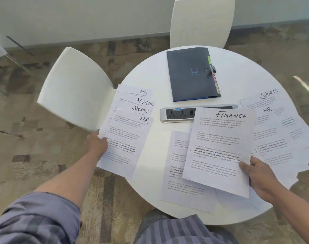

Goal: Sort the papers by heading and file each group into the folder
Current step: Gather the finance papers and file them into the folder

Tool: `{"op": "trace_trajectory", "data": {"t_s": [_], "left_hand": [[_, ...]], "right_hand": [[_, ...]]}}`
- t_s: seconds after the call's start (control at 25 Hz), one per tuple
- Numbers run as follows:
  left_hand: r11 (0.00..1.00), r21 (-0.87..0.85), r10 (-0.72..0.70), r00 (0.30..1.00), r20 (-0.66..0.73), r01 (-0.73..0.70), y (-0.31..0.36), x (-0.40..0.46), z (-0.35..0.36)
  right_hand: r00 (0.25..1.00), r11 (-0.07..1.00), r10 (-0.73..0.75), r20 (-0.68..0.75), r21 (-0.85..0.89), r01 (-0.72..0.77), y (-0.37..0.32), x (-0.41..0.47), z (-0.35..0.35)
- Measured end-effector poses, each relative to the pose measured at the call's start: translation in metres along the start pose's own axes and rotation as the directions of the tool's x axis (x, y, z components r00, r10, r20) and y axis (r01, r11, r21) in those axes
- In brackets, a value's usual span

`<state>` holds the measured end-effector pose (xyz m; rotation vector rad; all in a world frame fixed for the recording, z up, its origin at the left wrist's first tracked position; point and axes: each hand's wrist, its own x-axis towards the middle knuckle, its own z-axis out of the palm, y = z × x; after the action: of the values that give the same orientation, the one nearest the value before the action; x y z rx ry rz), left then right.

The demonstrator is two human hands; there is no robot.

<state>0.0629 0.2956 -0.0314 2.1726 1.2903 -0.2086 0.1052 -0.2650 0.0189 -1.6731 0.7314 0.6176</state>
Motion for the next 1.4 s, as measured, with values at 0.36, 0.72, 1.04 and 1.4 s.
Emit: {"op": "trace_trajectory", "data": {"t_s": [0.36, 0.72, 1.04, 1.4], "left_hand": [[0.979, -0.102, 0.199, 0.941, 0.274, -0.177, 0.041, -0.16, 0.101], [0.989, 0.149, -0.06, 0.955, 0.29, 0.017, 0.054, -0.253, 0.165], [0.967, 0.248, -0.117, 0.959, 0.256, 0.052, 0.052, -0.258, 0.172], [0.991, -0.122, -0.046, 0.996, 0.079, 0.055, 0.009, -0.236, 0.114]], "right_hand": [[0.998, 0.999, -0.031, 0.059, -0.01, 0.032, 0.007, 0.004, -0.025], [0.999, 1.0, -0.015, 0.05, 0.027, 0.013, 0.026, 0.002, -0.092], [0.999, 1.0, -0.023, 0.044, 0.02, 0.022, 0.033, 0.007, -0.125], [0.996, 1.0, -0.012, 0.09, 0.009, 0.012, 0.022, 0.014, -0.106]]}}
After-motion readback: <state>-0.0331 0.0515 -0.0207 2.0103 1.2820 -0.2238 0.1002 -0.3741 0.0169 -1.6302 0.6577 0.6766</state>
